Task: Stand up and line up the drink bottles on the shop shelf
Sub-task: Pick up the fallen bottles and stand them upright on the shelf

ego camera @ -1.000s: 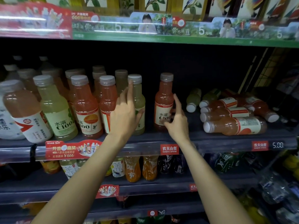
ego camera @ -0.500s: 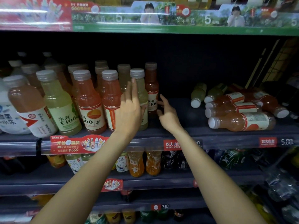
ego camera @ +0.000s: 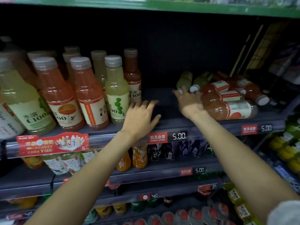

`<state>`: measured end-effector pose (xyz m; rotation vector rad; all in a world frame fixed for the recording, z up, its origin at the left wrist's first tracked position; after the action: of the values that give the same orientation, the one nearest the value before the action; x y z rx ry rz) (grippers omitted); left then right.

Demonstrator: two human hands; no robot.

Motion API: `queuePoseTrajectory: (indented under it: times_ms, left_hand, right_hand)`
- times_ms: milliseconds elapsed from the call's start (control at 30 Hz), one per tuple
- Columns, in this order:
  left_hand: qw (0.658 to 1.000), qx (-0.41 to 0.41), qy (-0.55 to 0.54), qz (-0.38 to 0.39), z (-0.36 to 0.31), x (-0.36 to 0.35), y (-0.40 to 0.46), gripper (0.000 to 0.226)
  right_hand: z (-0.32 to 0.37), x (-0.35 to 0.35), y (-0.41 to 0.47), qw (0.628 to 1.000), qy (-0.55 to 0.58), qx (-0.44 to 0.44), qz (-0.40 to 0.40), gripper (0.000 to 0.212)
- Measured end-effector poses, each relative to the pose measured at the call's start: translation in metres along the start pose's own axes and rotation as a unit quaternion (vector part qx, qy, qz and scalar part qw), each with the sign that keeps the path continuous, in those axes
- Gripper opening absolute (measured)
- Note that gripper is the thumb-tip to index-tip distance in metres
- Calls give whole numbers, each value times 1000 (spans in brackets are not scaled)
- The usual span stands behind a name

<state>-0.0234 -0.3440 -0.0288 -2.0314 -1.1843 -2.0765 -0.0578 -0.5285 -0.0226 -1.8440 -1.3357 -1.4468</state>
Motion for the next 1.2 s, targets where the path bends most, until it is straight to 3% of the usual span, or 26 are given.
queuePoseTrajectory:
  times_ms: [100,300,400,533,667,767,933,967,1067,1200]
  left_hand:
    - [994,57,34,92,6,-23,6,57]
    - [997,59,18,52,6,-25,2,55]
    - [996,49,-73,24,6,-24,7,60]
    - [981,-7,-194,2,8,-22,23,72]
    - [980,-113,-150,67,4,-26,34,73]
    - [977,-181,-108,32,2,-23,30,60]
    - [953,-299,-46,13,-10,-16,25,43]
    - [952,-302,-48,-5,-11,-14,25,40]
    - [964,-220,-132,-73,-11,2,21,45]
    - [954,-104,-255,-116,-19,33,20,51]
  right_hand:
    - [6,-6,22,998,-41,9,56,62]
    - [15,9,23,999,12,7,34,35]
    - [22,22,-1,997,72,9,29,43]
    - [23,35,-53,982,182,50,-12,38]
    - [15,40,-93,928,352,116,-49,38]
    - [-5,37,-96,877,468,89,-68,32]
    - [-11,14,-75,895,430,60,-104,42]
    - [-9,11,-72,885,450,61,-105,47]
    - [-3,12,-70,798,591,66,-97,65]
    - [15,20,-67,773,617,78,-125,79]
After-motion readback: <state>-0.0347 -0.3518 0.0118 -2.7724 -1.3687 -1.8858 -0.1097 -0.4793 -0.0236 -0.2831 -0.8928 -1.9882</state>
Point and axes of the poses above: each hand's wrist, its own y-axis towards the middle knuckle, its own x-axis out of the back of the hand, z = x × y, the point moved 4 cm from there along y, towards the middle knuckle, and after that the axes turned 5 degrees about -y, right-handed, at the moved point
